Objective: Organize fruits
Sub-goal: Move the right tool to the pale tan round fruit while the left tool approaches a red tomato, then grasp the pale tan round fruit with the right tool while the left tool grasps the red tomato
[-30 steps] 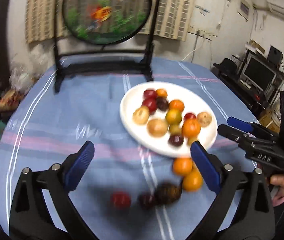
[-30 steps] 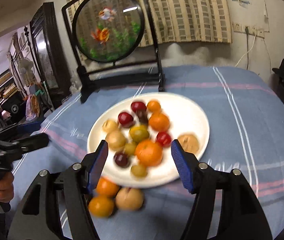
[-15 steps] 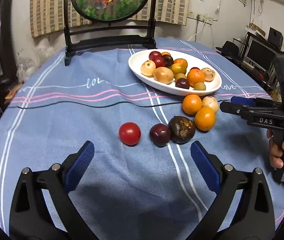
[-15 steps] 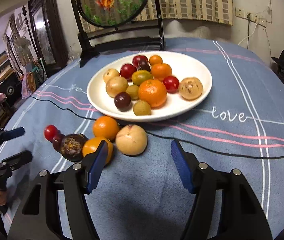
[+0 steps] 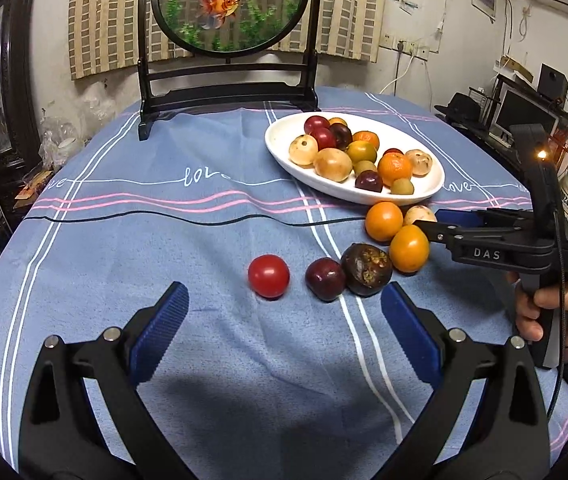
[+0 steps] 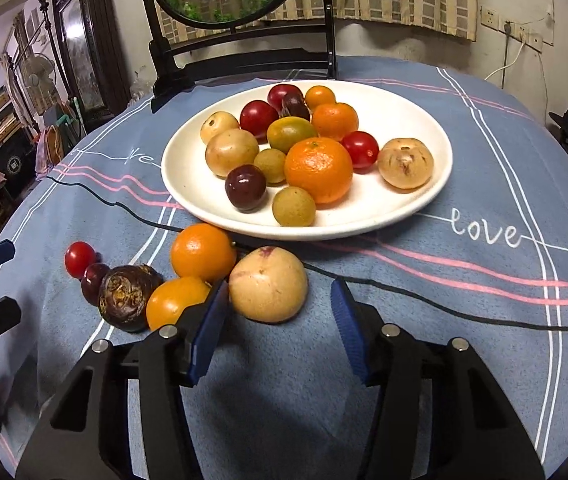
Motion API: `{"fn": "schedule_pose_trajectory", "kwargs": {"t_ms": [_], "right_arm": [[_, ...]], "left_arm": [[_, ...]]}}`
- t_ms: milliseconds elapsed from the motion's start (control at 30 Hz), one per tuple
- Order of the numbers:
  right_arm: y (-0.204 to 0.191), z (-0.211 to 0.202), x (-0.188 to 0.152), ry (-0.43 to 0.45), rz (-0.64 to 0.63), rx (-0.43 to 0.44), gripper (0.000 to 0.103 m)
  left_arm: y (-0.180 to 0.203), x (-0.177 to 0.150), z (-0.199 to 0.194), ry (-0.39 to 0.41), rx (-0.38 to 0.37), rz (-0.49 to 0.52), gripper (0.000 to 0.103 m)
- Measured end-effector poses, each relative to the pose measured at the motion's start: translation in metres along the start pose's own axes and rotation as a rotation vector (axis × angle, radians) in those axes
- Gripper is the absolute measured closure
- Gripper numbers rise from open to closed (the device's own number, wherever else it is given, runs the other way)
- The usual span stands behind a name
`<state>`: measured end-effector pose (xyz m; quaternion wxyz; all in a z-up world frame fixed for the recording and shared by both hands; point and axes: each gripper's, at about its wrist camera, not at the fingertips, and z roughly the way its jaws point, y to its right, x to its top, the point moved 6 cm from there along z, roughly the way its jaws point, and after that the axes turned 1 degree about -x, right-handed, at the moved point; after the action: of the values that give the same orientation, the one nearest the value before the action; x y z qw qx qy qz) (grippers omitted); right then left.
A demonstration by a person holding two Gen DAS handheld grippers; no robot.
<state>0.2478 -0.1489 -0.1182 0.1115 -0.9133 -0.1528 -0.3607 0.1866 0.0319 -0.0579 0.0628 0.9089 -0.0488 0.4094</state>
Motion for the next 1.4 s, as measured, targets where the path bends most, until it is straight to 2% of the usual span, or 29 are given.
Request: {"fn": "schedule_pose_trajectory", "kwargs": {"t_ms": [200,567,800,900,933,1067,1267,1367,1400], "right_arm": [[0.0,0.006,0.004,-0.007,0.009,-0.003,0.051],[0.005,0.016,0.007,-0.051,0.107,0.036,0.051],[0.003,0.018,0.008,-0.055,0.104,0.009,0.051],[0.002,0.017,0.008,-0.057,0.097,-0.005,0.056],[0.001,0.016,0.007,-0.059,0.094,-0.001,0.061],[0.0,0.011,0.004,-0.067,0.096,0.004,0.061],[0.014,-0.009,0.001,-0.044,0.19,0.044,0.061],[0.015,-0.017,0.001,-0.029,0.201,0.056,0.061],[0.015,-0.018,0.002,-0.026,0.199,0.056,0.061]], "left_arm": [[-0.005,-0.001,0.002,-0.009,0.016,-0.016,0.004],[-0.006,-0.002,0.005,-0.017,0.054,-0.002,0.004],[-0.012,-0.002,0.007,-0.023,0.068,-0.029,0.004],[-0.015,-0.002,0.008,-0.024,0.081,-0.033,0.004],[-0.015,-0.002,0.008,-0.023,0.083,-0.035,0.004],[-0.019,-0.003,0.011,-0.031,0.091,-0.047,0.004],[-0.015,-0.001,0.016,-0.019,0.078,-0.038,0.006],[-0.014,0.005,0.026,-0.027,0.046,-0.052,0.017],[-0.014,0.006,0.029,-0.03,0.044,-0.051,0.026]]}}
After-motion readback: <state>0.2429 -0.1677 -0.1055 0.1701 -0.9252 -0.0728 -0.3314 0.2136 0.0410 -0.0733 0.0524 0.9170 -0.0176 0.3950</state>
